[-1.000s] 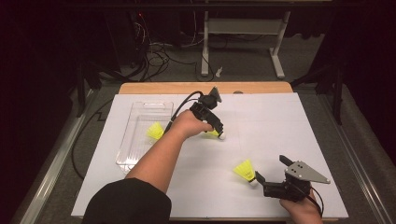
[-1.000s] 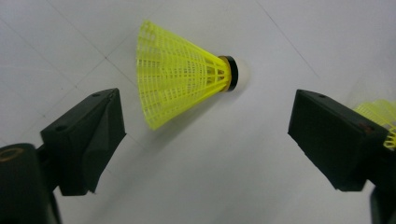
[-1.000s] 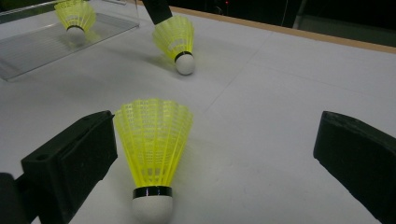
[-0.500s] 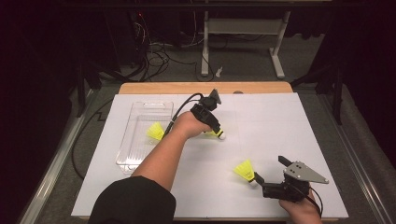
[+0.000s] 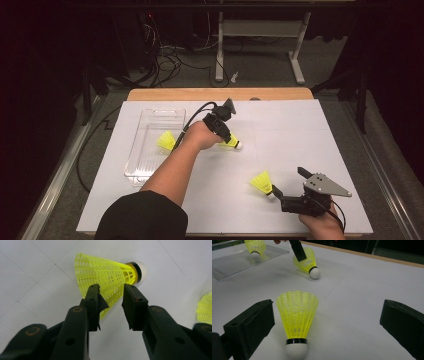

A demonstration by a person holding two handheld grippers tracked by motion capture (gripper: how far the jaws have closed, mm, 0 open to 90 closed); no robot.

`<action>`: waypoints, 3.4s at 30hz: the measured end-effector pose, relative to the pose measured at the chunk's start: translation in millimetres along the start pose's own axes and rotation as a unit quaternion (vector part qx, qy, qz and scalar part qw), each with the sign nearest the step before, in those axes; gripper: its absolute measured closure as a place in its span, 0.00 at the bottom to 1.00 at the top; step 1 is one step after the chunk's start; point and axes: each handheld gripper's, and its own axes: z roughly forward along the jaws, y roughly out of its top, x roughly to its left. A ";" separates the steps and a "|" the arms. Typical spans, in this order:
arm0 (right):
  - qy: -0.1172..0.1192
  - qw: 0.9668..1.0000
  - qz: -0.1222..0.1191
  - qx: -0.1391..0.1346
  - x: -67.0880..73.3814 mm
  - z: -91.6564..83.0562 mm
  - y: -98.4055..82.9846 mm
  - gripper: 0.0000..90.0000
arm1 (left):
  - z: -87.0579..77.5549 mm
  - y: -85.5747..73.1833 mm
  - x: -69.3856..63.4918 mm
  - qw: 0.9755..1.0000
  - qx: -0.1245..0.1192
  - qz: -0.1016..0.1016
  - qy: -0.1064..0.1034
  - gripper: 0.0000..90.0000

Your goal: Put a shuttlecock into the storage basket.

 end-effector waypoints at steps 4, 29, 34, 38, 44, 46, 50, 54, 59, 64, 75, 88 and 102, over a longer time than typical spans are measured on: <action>0.001 1.000 -0.001 0.000 0.2 0.0 0.1 0.00 | -2.1 -1.3 -1.0 1.000 -0.015 0.007 0.006 0.84; 0.000 1.000 -0.005 -0.002 0.9 -0.5 1.1 0.00 | -16.7 -10.0 -9.3 0.999 -0.021 0.026 -0.010 1.00; 0.000 1.000 -0.005 -0.003 0.4 -1.1 1.4 0.00 | -22.6 -12.3 -16.4 0.999 -0.022 0.033 -0.011 1.00; 0.000 1.000 -0.006 -0.004 0.6 -0.9 1.8 0.00 | -30.3 -15.2 -21.4 0.999 -0.020 0.041 -0.009 1.00; 0.001 1.000 -0.007 -0.003 0.8 -0.4 1.9 0.00 | -43.5 -24.2 -27.7 0.999 -0.010 0.050 0.002 1.00; 0.001 1.000 -0.007 -0.003 0.6 0.0 2.1 0.00 | -47.6 -28.1 -30.2 0.999 -0.010 0.053 0.002 1.00; 0.002 1.000 -0.009 -0.002 1.1 0.5 2.6 0.00 | -54.7 -35.2 -32.7 0.999 -0.008 0.052 0.002 1.00; 0.002 1.000 -0.011 -0.002 2.2 0.3 3.3 0.00 | -57.8 -42.3 -35.7 0.999 -0.011 0.052 0.000 1.00; 0.002 1.000 -0.012 -0.002 2.1 0.3 3.2 0.00 | -60.3 -50.0 -37.5 0.998 -0.007 0.058 0.001 1.00; 0.001 1.000 -0.011 -0.002 2.3 0.0 3.3 0.00 | -64.7 -56.6 -39.1 0.998 -0.008 0.061 -0.003 1.00; 0.001 1.000 -0.012 -0.001 3.7 0.1 3.6 0.00 | -74.0 -67.5 -41.9 0.998 -0.008 0.068 -0.007 1.00; 0.005 1.000 -0.013 0.003 4.3 1.3 3.2 0.00 | -97.2 -83.2 -39.5 0.997 -0.019 0.071 0.009 1.00; 0.007 1.000 -0.014 0.006 4.8 3.3 2.5 0.00 | -120.9 -102.7 -23.9 0.998 -0.032 0.049 0.017 1.00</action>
